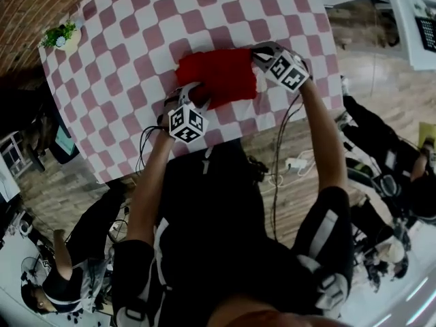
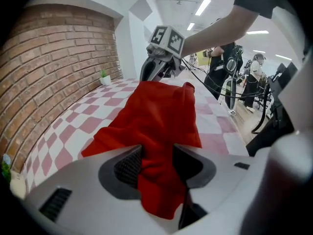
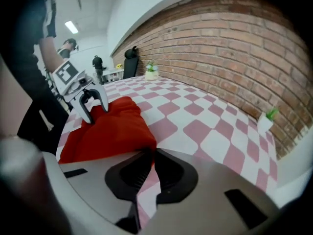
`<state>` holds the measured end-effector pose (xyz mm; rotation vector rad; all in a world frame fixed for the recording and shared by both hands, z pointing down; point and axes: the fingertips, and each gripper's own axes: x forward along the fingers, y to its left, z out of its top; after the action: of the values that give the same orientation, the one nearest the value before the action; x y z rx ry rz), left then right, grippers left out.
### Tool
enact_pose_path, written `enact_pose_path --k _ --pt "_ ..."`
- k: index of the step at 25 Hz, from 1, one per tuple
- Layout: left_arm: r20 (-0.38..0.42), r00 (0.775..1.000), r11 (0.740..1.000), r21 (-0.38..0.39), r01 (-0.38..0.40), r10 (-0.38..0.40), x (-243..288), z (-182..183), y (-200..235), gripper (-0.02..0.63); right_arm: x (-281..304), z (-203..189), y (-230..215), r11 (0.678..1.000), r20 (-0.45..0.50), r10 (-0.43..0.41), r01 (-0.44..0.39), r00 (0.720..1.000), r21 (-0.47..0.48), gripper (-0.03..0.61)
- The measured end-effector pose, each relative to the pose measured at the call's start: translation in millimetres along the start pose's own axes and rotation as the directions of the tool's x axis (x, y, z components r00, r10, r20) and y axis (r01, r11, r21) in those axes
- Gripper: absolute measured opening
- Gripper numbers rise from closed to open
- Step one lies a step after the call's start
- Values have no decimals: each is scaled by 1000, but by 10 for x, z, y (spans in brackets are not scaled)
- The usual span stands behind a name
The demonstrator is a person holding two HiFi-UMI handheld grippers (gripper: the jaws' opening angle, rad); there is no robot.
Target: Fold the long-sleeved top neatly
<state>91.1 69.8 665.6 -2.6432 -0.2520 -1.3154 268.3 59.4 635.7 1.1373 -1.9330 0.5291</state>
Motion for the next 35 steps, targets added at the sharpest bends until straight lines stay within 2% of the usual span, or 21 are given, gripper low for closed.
enact_pose_path --k 4,7,11,13,15,20,23,26,29,35 --pt "-6 1000 1000 -12 -7 7 35 23 -50 193 235 -191 -227 993 -50 -11 16 999 121 28" --pt "-9 1000 1000 -5 -6 6 92 16 -111 193 342 -230 -293 989 -75 -16 27 997 146 28" --pt "-22 1000 1000 -20 14 -14 65 0 -103 193 289 -191 -263 986 -56 -8 18 998 167 30" --pt "-28 999 999 -13 31 -32 13 12 -105 193 160 -166 -255 979 -52 -6 17 999 205 80" --pt "-22 999 999 -6 32 -32 -64 29 -88 193 -5 -137 -221 974 -61 -29 42 998 221 91" --pt "13 1000 999 -27 -18 19 -261 87 49 193 -424 108 110 955 -7 -89 87 996 283 91" --pt "7 1000 998 -64 -23 24 -283 38 124 193 -515 234 458 935 17 -80 69 997 349 89" --pt "-18 1000 996 -92 -21 20 -255 -64 145 193 -410 67 876 931 -61 -41 61 997 359 89" --pt "-30 1000 994 -107 -6 3 -190 -144 106 193 -333 -228 1157 928 -139 -40 88 990 362 89" --pt "-25 1000 991 -130 -20 17 -73 -221 143 196 -122 -501 1292 912 -199 -75 147 977 382 89"
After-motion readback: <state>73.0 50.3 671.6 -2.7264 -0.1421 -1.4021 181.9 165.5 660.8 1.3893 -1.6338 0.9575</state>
